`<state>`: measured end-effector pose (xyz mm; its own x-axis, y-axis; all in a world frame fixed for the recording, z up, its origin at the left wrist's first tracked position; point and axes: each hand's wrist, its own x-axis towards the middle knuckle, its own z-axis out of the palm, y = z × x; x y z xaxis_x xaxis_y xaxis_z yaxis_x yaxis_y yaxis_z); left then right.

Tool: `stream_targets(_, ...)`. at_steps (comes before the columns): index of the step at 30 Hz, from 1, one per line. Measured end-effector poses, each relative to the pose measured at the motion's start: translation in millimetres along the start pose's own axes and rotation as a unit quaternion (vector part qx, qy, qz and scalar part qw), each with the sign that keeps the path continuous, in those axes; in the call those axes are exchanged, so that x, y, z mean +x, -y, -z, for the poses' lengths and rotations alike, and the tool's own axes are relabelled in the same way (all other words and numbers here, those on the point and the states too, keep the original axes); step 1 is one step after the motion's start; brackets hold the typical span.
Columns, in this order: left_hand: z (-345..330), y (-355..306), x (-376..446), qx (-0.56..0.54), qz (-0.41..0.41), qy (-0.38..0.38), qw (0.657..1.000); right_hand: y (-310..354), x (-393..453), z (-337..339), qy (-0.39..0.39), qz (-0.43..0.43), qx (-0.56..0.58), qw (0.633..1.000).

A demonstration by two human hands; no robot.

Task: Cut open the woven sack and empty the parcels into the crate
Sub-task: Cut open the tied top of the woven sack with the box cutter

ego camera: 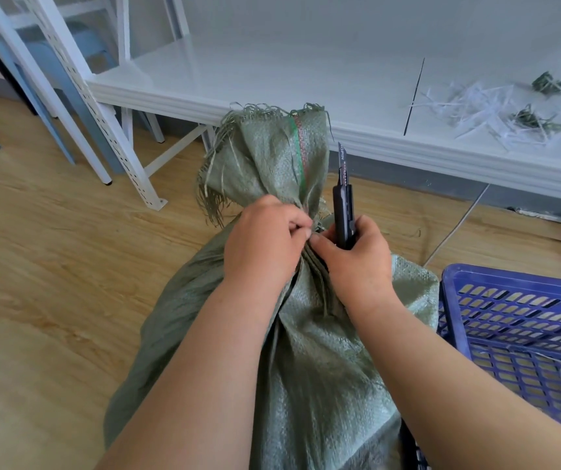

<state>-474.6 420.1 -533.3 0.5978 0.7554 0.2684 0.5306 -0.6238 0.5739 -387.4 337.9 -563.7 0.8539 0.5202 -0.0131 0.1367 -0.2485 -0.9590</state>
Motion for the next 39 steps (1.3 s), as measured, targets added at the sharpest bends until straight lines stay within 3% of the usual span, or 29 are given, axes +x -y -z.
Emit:
stream_targets(8,-6,1,2,-0.026,0.041,-0.038,0.998,1,-2,2,-0.001,0.005,0.0,1.0)
stream_targets(17,-6,5,3,0.027,0.06,-0.045,0.997,-1,-7,1,0.006,0.005,-0.018,1.0)
stream_targets(21,5,6,13,-0.073,0.101,-0.08,0.989,-1,-6,3,0.006,0.009,-0.025,1.0)
stream_targets(25,21,9,16,-0.286,0.186,-0.127,0.931,-3,-6,5,0.011,-0.008,-0.008,1.0)
stream_targets(26,23,9,17,-0.275,0.202,-0.103,0.934,-4,-6,4,0.009,-0.01,-0.008,1.0)
stream_targets(28,22,6,14,-0.114,0.204,-0.059,0.971,-3,-6,4,0.002,-0.01,-0.006,1.0)
stream_targets(30,22,-4,7,-0.019,0.137,-0.133,0.981,-3,-5,5,-0.005,-0.013,0.004,1.0)
stream_targets(32,23,-15,0,-0.059,0.063,-0.216,0.973,-1,-4,5,-0.01,-0.018,0.019,1.0)
stream_targets(33,21,-17,-3,-0.065,0.057,-0.196,0.977,0,-4,6,-0.013,-0.018,0.023,0.999)
stream_targets(35,14,-18,-7,0.008,0.096,-0.056,0.994,0,-5,5,-0.02,-0.013,0.024,0.999)
stream_targets(37,4,-10,-11,0.076,0.158,0.075,0.982,1,-7,4,-0.022,-0.01,0.025,0.999)
stream_targets(39,-6,-4,-12,0.053,0.185,0.105,0.976,1,-9,3,-0.018,-0.011,0.029,0.999)
